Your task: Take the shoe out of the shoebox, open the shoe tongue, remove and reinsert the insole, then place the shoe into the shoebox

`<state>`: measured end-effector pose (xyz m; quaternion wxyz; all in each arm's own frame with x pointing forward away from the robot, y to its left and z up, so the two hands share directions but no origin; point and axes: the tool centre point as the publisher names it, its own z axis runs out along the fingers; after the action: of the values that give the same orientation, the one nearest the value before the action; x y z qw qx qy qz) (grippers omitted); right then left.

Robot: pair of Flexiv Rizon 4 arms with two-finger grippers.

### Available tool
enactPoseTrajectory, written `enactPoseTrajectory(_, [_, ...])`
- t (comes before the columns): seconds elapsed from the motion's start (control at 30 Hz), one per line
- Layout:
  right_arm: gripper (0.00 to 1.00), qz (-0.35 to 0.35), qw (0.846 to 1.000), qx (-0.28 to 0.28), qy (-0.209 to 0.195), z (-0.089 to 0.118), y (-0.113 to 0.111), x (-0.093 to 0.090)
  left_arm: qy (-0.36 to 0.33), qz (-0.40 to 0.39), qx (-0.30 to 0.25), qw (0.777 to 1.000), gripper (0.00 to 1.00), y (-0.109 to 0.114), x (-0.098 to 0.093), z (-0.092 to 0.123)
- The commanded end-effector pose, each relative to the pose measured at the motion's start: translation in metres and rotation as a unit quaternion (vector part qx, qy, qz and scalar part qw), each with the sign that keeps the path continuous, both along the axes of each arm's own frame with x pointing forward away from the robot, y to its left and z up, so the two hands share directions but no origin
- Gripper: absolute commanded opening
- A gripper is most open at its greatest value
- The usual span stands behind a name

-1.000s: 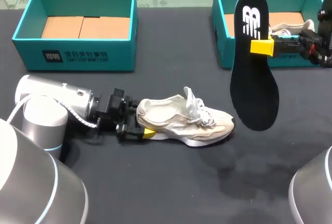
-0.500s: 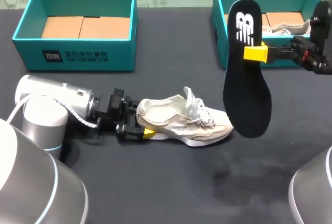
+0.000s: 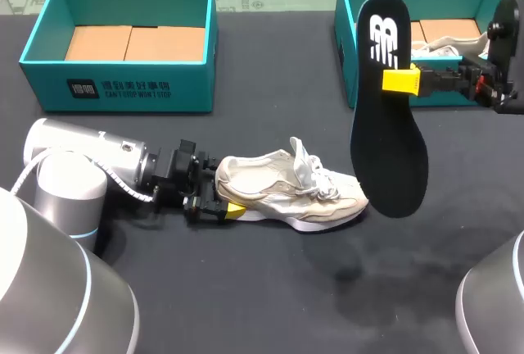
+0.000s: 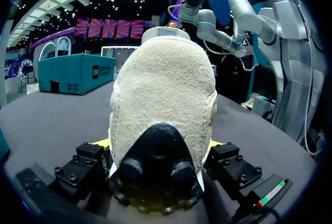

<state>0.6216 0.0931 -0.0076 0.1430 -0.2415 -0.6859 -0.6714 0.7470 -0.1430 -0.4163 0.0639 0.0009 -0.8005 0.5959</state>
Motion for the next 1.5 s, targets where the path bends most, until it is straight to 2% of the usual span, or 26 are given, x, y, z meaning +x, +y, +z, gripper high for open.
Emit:
enactPoseTrajectory(0.03, [0.0, -0.014, 1.0, -0.001, 0.0, -0.003, -0.002, -0.012, -0.001, -0.006, 0.005, 1.0, 0.12, 0.002, 0.001, 0.0])
enactPoseTrajectory(0.1, [0.0, -0.014, 1.0, -0.001, 0.0, -0.003, -0.002, -0.012, -0.004, -0.008, 0.011, 1.0, 0.64, 0.005, 0.001, 0.001])
enactPoseTrajectory(0.13, [0.0, -0.014, 1.0, -0.001, 0.0, -0.003, -0.002, -0.012, -0.004, -0.008, 0.012, 1.0, 1.0, 0.006, 0.0, 0.002])
enactPoseTrajectory(0.6, [0.0, -0.014, 1.0, -0.001, 0.0, -0.003, -0.002, -0.012, -0.042, 0.0, 0.096, 0.994, 1.0, 0.03, -0.006, 0.009])
enactPoseTrajectory(0.83, [0.0, -0.014, 1.0, -0.001, 0.0, -0.003, -0.002, -0.012, -0.048, -0.005, 0.182, 0.982, 1.0, 0.048, 0.0, 0.01])
enactPoseTrajectory(0.9, [0.0, -0.014, 1.0, -0.001, 0.0, -0.003, -0.002, -0.012, -0.073, -0.021, 0.213, 0.974, 1.0, 0.055, 0.002, 0.012])
enactPoseTrajectory(1.37, [0.0, -0.014, 1.0, -0.001, 0.0, -0.003, -0.002, -0.012, -0.074, -0.035, 0.214, 0.973, 1.0, 0.057, 0.002, 0.013])
enactPoseTrajectory(1.5, [0.0, -0.014, 1.0, -0.001, 0.0, -0.003, -0.002, -0.012, -0.073, -0.037, 0.272, 0.959, 1.0, 0.071, 0.007, 0.026])
